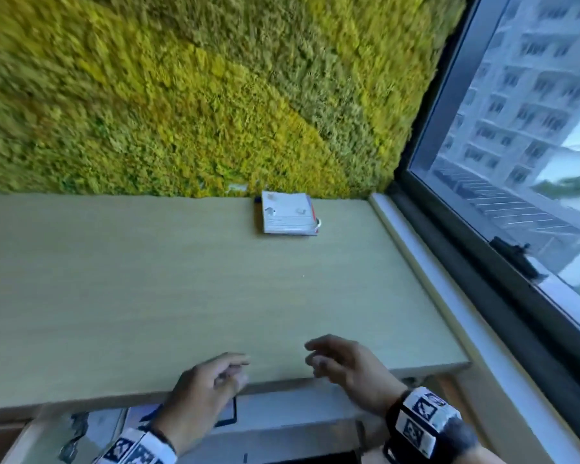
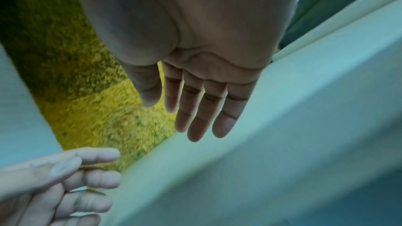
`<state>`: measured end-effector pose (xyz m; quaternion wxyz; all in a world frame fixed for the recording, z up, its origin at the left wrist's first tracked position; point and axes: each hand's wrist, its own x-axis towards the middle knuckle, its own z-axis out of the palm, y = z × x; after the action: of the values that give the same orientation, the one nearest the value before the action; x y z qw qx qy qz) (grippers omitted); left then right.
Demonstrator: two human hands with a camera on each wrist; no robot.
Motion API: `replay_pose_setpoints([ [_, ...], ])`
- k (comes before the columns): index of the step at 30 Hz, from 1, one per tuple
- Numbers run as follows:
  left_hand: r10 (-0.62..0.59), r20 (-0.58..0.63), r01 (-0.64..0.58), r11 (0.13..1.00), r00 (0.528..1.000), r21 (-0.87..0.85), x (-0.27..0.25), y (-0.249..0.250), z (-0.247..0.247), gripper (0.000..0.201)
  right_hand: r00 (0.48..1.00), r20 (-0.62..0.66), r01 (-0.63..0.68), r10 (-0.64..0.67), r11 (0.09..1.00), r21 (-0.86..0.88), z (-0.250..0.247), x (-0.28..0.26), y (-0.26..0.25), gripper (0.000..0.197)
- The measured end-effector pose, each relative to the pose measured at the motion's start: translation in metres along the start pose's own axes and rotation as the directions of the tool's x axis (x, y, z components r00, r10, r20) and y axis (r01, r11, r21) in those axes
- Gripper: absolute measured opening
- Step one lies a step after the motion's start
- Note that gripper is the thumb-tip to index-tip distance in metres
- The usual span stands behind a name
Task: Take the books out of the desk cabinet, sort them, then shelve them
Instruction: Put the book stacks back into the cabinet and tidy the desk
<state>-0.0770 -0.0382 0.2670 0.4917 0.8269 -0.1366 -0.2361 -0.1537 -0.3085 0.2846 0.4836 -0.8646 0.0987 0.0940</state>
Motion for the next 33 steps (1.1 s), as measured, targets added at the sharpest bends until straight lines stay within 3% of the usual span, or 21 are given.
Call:
replay_pose_setpoints([
  [3,-0.004,-0.015,0.004,0.999,1.0,-0.038,0.05,0.049,-0.013,0.021,0.998,-0.063,0.001,0.004,0.996,0.086,-0.049,0.057,-0.014,0.022],
  [6,-0.022,-0.052,0.014,0.99,0.998,-0.14,0.126,0.094,-0.023,0.039,0.991,-0.109,-0.06,0.077,0.987,0.151,-0.087,0.128,-0.007,0.02],
  [13,-0.076,-0.18,0.066,0.996,0.981,-0.058,0.293,0.122,-0.044,0.082,0.97,-0.205,-0.086,0.13,0.974,0.211,-0.142,0.278,0.013,0.05],
  [17,-0.121,-0.241,0.111,0.992,0.963,-0.053,0.355,0.112,-0.032,0.06,0.963,-0.256,-0.009,0.085,0.959,0.284,-0.145,0.324,0.015,0.061],
  [20,-0.102,-0.214,0.091,0.994,0.971,-0.065,0.378,0.11,-0.019,0.02,0.971,-0.238,0.066,0.023,0.931,0.359,-0.137,0.343,0.022,0.047],
  [21,-0.094,-0.214,0.076,0.993,0.972,-0.091,0.383,0.11,-0.017,0.015,0.977,-0.212,0.077,0.007,0.919,0.388,-0.135,0.347,0.024,0.042],
  [23,-0.129,-0.235,0.085,0.978,0.963,-0.19,0.389,0.11,-0.017,0.015,0.984,-0.178,0.086,-0.012,0.907,0.412,-0.134,0.351,0.027,0.038],
  [25,-0.213,-0.244,0.134,0.943,0.946,-0.303,0.388,0.106,-0.021,0.04,0.986,-0.168,0.062,0.011,0.903,0.425,-0.134,0.346,0.028,0.046],
  [26,-0.237,-0.231,0.15,0.928,0.944,-0.342,0.384,0.106,-0.023,0.042,0.985,-0.169,0.047,0.028,0.906,0.421,-0.133,0.341,0.03,0.049],
  [27,-0.251,-0.214,0.165,0.921,0.944,-0.353,0.378,0.106,-0.025,0.029,0.984,-0.175,0.037,0.037,0.913,0.405,-0.131,0.334,0.032,0.05],
  [29,-0.278,-0.163,0.215,0.923,0.947,-0.319,0.36,0.106,-0.025,0.014,0.981,-0.189,0.023,0.046,0.939,0.344,-0.125,0.315,0.032,0.042],
  [33,-0.24,-0.106,0.219,0.96,0.965,-0.174,0.309,0.096,-0.02,0.026,0.981,-0.176,-0.035,0.083,0.965,0.261,-0.105,0.27,0.029,0.036],
])
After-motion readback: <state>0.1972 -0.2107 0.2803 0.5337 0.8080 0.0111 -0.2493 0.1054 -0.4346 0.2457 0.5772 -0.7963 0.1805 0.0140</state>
